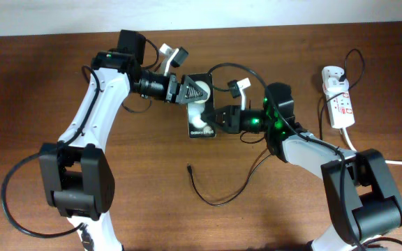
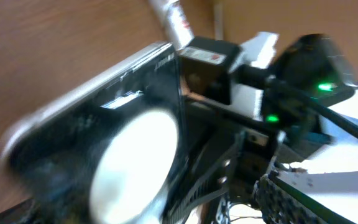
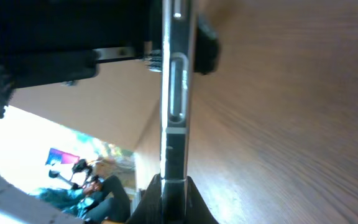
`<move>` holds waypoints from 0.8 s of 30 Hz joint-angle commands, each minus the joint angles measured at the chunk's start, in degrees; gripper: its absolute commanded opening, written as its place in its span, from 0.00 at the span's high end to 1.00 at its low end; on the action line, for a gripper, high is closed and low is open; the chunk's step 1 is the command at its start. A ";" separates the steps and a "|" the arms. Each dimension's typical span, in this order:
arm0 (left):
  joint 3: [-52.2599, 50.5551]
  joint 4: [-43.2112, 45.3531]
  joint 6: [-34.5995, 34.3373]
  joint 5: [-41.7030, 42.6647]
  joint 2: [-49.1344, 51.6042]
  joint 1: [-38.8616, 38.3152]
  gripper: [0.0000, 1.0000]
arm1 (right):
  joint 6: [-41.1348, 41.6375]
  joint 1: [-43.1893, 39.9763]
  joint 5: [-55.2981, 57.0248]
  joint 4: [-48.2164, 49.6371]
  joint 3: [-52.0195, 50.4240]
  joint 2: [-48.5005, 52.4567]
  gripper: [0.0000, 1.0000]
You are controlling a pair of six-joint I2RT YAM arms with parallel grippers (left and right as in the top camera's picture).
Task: Plug charger to phone and switch on socket
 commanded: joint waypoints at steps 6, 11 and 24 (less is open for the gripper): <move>0.79 1.40 13.27 25.55 -1.55 -0.02 0.16 | 10.47 0.72 3.02 14.97 0.94 -0.66 0.96; 0.79 1.42 13.66 25.42 -1.55 -0.02 0.20 | 11.93 0.70 9.90 17.59 0.94 -0.66 0.96; 0.79 1.97 13.64 23.69 -1.55 -0.02 0.36 | 12.09 -2.64 10.62 17.05 0.94 -0.66 0.96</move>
